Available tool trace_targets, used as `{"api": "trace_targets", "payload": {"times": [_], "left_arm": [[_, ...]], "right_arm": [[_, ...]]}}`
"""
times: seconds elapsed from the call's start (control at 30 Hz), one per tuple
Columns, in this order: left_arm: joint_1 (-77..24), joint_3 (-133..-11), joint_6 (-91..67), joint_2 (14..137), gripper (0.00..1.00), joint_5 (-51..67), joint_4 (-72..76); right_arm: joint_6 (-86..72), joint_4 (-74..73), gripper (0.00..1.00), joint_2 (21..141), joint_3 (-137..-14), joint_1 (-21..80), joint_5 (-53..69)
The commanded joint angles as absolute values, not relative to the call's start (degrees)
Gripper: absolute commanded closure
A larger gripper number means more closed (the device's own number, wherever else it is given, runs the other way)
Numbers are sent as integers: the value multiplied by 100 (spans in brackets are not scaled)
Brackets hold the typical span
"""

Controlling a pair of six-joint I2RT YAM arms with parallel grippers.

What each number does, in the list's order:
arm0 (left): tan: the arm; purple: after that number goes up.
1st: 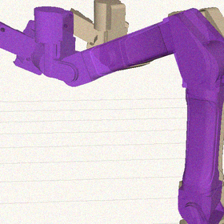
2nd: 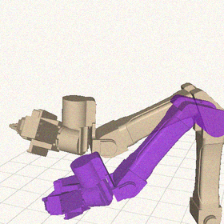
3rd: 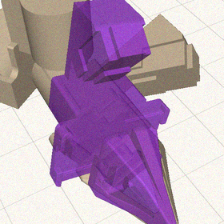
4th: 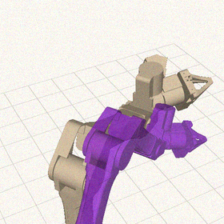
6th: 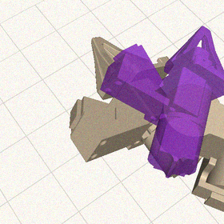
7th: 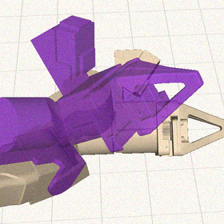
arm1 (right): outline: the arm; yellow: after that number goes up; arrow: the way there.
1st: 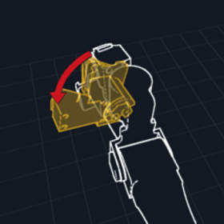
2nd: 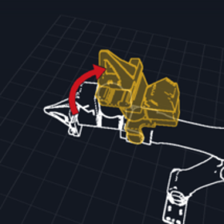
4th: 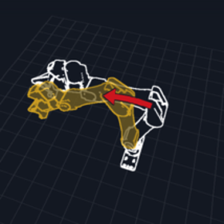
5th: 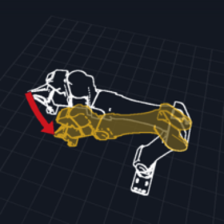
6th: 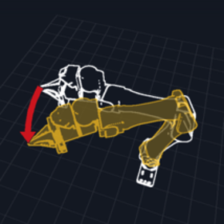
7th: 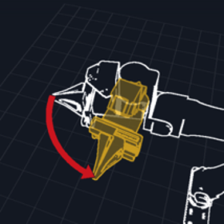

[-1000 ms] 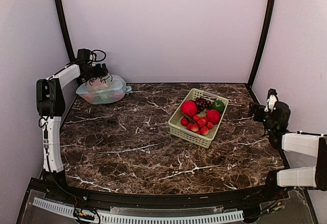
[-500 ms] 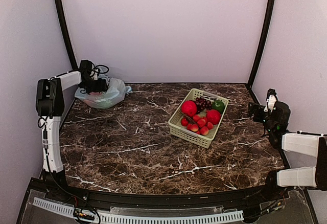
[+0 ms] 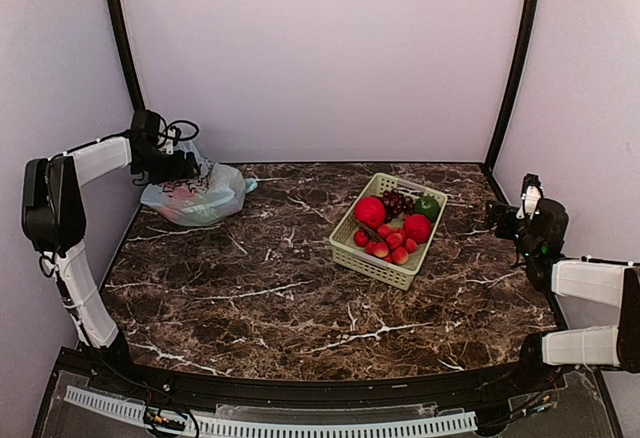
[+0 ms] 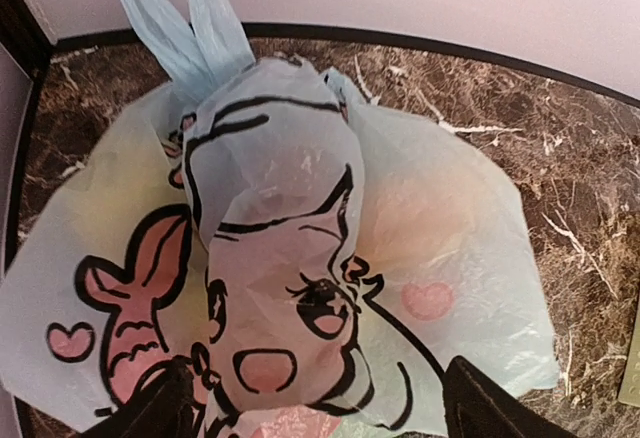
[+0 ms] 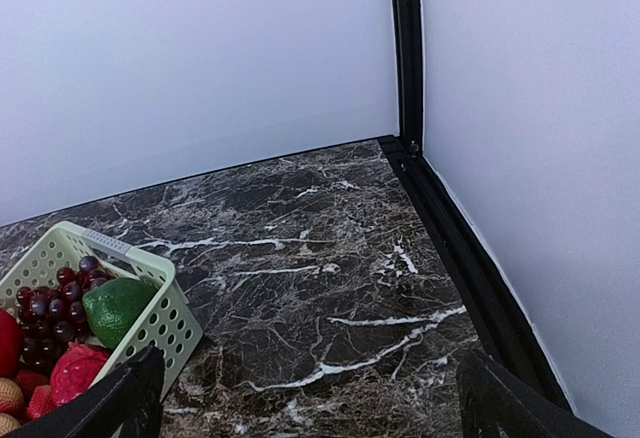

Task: Untie the knot of the plastic bag and take out the fruit
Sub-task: Move the takeout bag to the corner of the board, then pick up the takeout bag from the corner of the board.

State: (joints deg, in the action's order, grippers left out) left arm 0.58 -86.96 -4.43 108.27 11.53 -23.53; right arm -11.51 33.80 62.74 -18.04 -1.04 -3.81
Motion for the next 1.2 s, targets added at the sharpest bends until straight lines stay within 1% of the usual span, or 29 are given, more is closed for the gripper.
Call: {"api": "trace_targets", "payload": {"times": [0.0,0.17,0.47,0.67,0.73,0.77,0.8,0.83,0.87,0.9,0.93,0.97,1.0,1.03,1.07,1.13,1.17], "left_arm": [[42,-8975,-536,10379,12,963,-2354],[39,-9705,-746,10918,10,893,-2591],[-75,-10933,-963,12318,3,961,-2605],[-123,-11534,-810,13104,6,1062,-2720],[-130,-11638,-764,13256,12,1043,-2803],[-136,-11657,-734,13305,21,984,-2845],[-146,-11656,-714,13306,25,949,-2864],[-152,-11655,-658,13304,34,879,-2900],[-170,-11654,-632,13297,38,853,-2913],[-177,-11650,-578,13276,48,842,-2930],[-183,-11648,-561,13251,59,847,-2930],[-188,-11646,-542,13221,66,869,-2933],[-192,-11641,-539,13160,77,876,-2926],[-197,-11616,-552,13115,82,878,-2909],[-205,-11587,-557,12993,90,890,-2850],[-222,-11390,-559,12764,98,941,-2678],[-238,-11325,-562,12675,98,980,-2604]], "right_arm": [[-1222,3424,1,6236,-1900,-88,-327],[-1229,3413,1,6205,-1894,-88,-328],[-1230,3406,1,6208,-1898,-88,-308],[-1231,3367,1,6176,-1898,-88,-357],[-1246,3366,1,6170,-1890,-88,-349],[-1248,3378,1,6162,-1890,-88,-351],[-1255,3377,1,6176,-1890,-88,-345],[-1257,3376,1,6183,-1896,-88,-329],[-1263,3377,1,6191,-1898,-88,-319],[-1265,3384,1,6200,-1905,-88,-308],[-1273,3389,1,6211,-1907,-88,-289],[-1274,3386,1,6209,-1907,-88,-286],[-1274,3380,1,6206,-1907,-88,-280],[-1270,3376,1,6204,-1907,-88,-288],[-1274,3379,1,6196,-1907,-88,-292],[-1261,3377,1,6181,-1894,-88,-319],[-1257,3376,1,6182,-1890,-86,-330]]}}
